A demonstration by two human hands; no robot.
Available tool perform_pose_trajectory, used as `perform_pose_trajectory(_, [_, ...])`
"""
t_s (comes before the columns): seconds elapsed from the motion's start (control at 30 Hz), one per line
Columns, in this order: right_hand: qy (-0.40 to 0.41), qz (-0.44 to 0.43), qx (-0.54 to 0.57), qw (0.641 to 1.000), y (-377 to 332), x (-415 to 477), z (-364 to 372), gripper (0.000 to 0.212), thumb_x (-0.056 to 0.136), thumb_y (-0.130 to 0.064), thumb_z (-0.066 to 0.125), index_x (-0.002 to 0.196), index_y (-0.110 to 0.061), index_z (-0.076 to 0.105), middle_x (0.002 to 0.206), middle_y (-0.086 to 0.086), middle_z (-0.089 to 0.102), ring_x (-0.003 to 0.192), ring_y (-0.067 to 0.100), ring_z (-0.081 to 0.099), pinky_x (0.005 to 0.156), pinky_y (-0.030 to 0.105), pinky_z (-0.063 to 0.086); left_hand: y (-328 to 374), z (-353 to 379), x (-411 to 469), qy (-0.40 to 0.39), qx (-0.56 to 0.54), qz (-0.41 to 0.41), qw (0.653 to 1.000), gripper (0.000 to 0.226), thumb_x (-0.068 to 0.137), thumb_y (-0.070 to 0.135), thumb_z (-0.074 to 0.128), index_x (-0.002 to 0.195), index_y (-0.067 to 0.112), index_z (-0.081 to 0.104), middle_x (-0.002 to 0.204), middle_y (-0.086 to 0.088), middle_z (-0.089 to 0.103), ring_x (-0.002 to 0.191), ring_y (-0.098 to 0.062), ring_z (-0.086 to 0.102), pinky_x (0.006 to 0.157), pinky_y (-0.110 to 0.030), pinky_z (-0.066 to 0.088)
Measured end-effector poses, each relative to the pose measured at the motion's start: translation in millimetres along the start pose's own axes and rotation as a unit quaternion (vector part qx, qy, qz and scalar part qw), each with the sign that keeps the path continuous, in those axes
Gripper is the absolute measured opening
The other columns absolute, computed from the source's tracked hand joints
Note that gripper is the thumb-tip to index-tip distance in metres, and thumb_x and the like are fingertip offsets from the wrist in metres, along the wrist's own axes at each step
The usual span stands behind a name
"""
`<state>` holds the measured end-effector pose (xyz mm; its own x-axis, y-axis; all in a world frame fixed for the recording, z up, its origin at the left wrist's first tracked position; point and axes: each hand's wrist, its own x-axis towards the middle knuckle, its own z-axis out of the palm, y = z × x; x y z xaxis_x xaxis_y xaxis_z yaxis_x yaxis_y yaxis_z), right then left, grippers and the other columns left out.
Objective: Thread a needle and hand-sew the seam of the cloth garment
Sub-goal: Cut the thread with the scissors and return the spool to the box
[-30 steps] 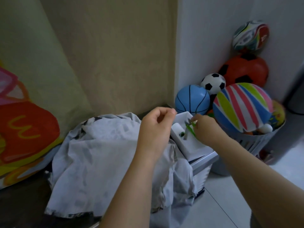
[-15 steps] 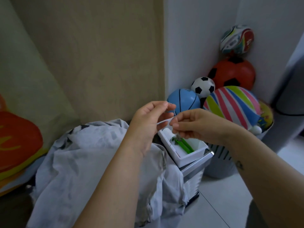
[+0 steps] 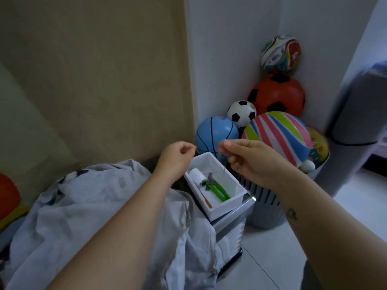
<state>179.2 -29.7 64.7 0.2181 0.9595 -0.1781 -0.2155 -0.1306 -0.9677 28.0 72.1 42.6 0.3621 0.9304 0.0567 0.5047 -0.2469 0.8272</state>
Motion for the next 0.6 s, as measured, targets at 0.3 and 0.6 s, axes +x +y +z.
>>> perform_pose_trajectory(0.3, [0.087, -0.061, -0.008, 0.994, 3, 11, 2, 0.015, 0.085, -0.017, 0.066, 0.098, -0.011, 0.07, 0.064, -0.004, 0.062, 0.067, 0.009, 0.057, 0.073, 0.023, 0.052, 21, 37, 17, -0.241, 0.628, 0.081, 0.736, 0.046, 0.096, 0.015, 0.053, 0.141, 0.02, 0.044, 0.143, -0.012, 0.042, 0.13, -0.03, 0.036, 0.108, -0.043, 0.027])
perform_pose_trajectory(0.6, [0.21, -0.17, -0.054, 0.961, 3, 11, -5, 0.009, 0.079, -0.023, 0.073, 0.083, -0.018, 0.066, 0.074, -0.004, 0.07, 0.069, 0.003, 0.066, 0.067, 0.018, 0.05, 7, 28, 12, -0.139, 0.46, 0.143, 0.865, 0.026, 0.092, 0.037, 0.056, 0.117, 0.028, 0.059, 0.116, 0.0, 0.062, 0.108, -0.019, 0.051, 0.093, -0.037, 0.036])
